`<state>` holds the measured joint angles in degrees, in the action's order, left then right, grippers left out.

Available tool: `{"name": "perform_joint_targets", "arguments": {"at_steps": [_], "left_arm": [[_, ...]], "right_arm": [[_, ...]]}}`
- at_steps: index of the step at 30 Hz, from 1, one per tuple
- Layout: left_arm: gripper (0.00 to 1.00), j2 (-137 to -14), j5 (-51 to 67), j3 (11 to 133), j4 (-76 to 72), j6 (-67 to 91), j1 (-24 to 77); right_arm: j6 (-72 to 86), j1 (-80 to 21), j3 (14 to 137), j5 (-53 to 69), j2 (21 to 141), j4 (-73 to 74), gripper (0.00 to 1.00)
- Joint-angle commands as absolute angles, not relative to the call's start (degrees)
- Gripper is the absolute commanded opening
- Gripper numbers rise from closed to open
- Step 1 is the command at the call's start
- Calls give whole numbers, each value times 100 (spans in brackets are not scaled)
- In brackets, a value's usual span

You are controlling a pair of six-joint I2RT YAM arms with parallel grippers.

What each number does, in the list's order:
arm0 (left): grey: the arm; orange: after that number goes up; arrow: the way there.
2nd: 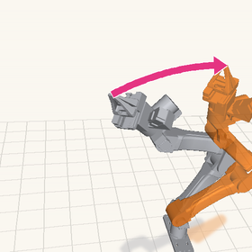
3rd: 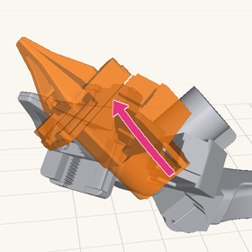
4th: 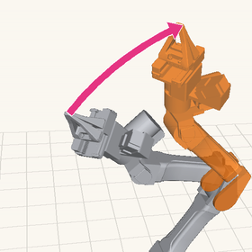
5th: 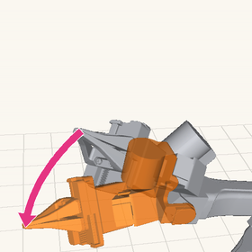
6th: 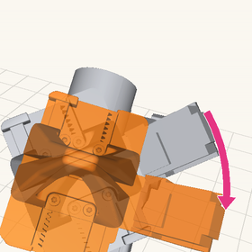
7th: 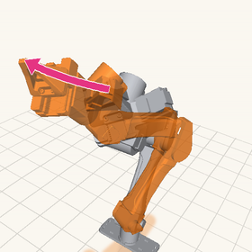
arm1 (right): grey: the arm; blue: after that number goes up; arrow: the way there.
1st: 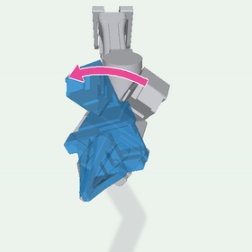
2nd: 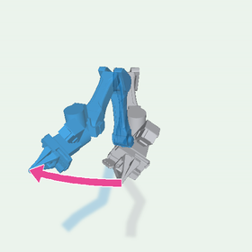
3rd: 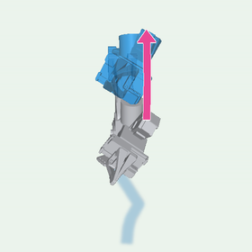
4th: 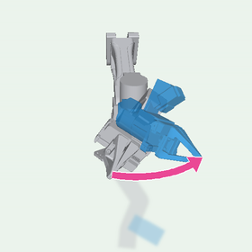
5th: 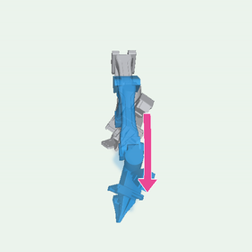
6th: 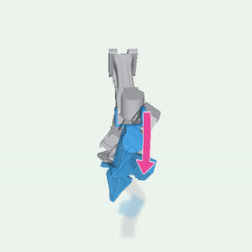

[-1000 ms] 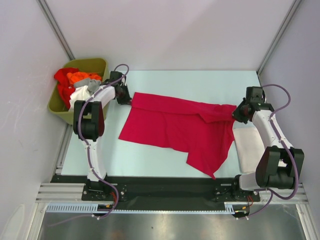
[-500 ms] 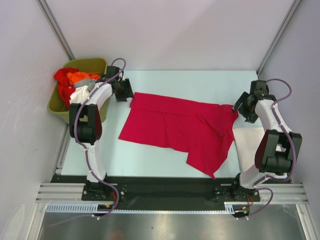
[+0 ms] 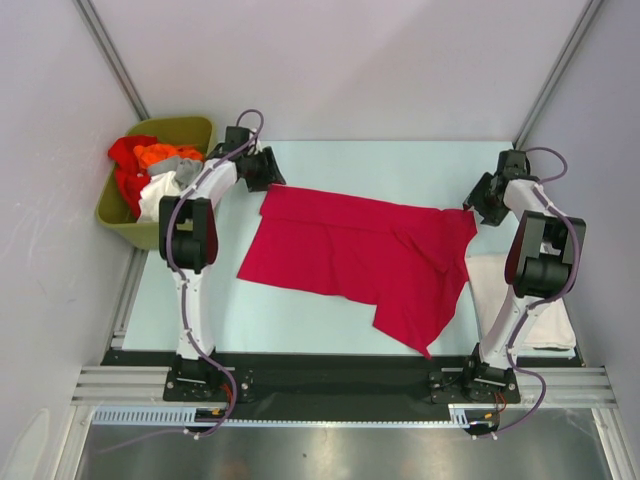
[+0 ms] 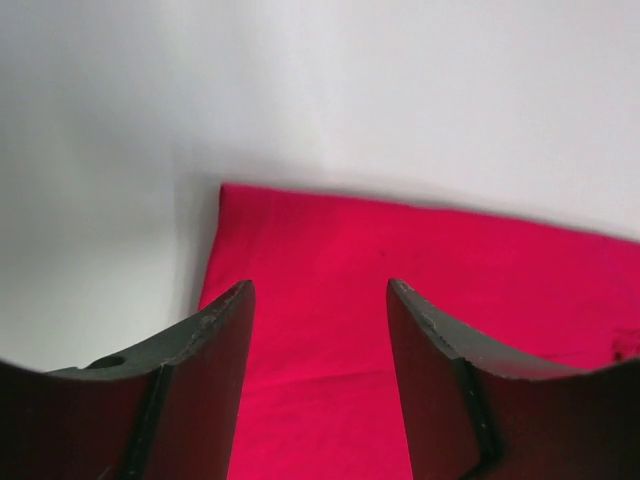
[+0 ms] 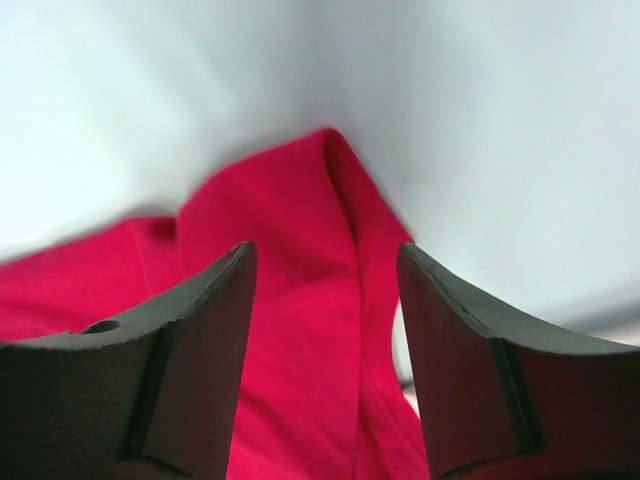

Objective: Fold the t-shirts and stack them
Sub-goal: Fold the tshirt

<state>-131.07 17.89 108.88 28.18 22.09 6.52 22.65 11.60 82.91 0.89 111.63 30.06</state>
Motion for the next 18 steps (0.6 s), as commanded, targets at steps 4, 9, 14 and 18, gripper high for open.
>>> {"name": "perform_joint_targets", "arguments": {"at_steps": [4,9,14,18], "left_arm": [[57,-13350,1485,11795,3023,1600,598],[62,-13544,1582,11821,3146,1398,510],[63,-13799,1784,12015,3261,1345,483],[63,-13895,1811,11979,3287,1336,483]], "right_arm": [[1925,1187,8613,387,11294,2848,63],[1714,1204,8631,422,11285,2839,63],[1697,1222,8613,545,11373,2786,65],[1679,1239,8613,536,11399,2760,65]]}}
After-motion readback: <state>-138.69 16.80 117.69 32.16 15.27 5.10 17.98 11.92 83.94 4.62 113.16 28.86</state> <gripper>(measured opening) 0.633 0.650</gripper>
